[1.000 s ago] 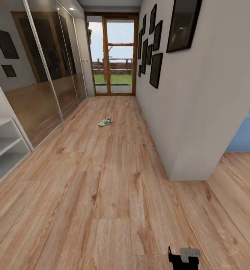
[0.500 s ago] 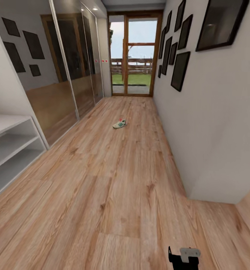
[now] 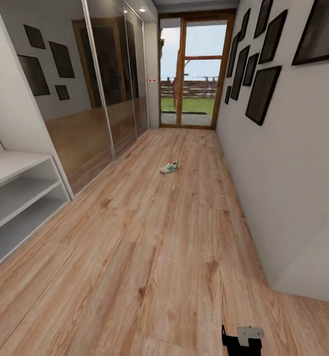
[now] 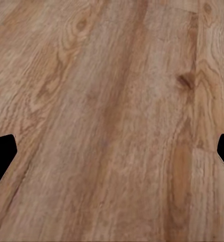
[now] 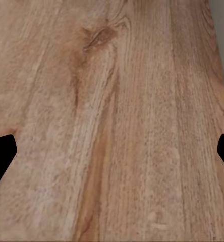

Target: Pick up the two gym shoes and the two sandals from the corridor floor and place them onto the hallstand (shoe rack) in the corridor, making sure they are on the rack and not on the floor. Arrange them so the two gym shoes are next to each other and the two sandals are next to each other.

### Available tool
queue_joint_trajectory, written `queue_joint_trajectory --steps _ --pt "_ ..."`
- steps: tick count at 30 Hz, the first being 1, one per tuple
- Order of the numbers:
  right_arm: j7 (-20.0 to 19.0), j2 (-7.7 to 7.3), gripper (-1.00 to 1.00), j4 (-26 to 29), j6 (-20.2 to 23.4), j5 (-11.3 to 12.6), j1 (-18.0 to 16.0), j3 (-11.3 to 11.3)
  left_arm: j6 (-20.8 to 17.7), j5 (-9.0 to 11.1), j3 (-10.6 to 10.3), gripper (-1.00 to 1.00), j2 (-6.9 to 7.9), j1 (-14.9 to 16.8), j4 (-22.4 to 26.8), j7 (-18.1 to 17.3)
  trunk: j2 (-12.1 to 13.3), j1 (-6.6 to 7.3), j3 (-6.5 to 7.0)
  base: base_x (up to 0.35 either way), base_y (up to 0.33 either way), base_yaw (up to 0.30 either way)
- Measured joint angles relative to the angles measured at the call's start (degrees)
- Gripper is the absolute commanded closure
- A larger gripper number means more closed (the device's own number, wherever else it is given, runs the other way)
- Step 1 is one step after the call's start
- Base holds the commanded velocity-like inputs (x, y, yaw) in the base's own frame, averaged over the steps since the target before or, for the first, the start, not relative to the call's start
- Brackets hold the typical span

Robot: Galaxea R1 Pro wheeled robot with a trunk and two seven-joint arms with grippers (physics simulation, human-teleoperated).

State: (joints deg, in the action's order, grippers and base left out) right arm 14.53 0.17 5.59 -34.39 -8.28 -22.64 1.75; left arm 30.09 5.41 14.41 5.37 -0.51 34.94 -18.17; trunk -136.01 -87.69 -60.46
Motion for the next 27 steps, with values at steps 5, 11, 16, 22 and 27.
queue_joint_trajectory --steps 5,11,16,22,27 --pt "0.00 -0.01 -1.00 0.00 0.00 0.01 0.00 0.00 -0.01 0.00 0.00 -1.00 0.00 0.00 0.00 0.00 0.00 0.00 0.00 0.339 0.000 0.001" --pt "0.00 -0.01 -1.00 0.00 0.00 0.01 0.00 0.00 0.00 0.00 0.00 -1.00 0.00 0.00 0.00 0.00 0.00 0.00 0.00 0.340 0.000 0.000" --pt "0.01 -0.01 -1.00 0.00 0.00 0.01 0.00 0.00 -0.01 0.00 0.00 -1.00 0.00 0.00 0.00 0.00 0.00 0.00 0.00 0.340 0.000 0.000" --pt "0.01 -0.01 -1.00 0.00 0.00 0.01 0.00 0.00 0.00 0.00 0.00 -1.00 0.00 0.00 0.00 0.00 0.00 0.00 0.00 0.339 0.000 0.000" --pt "0.00 -0.01 -1.00 0.00 0.00 0.01 0.00 0.00 -0.02 0.00 0.00 -1.00 0.00 0.00 0.00 0.00 0.00 0.00 0.00 0.339 0.009 0.000"
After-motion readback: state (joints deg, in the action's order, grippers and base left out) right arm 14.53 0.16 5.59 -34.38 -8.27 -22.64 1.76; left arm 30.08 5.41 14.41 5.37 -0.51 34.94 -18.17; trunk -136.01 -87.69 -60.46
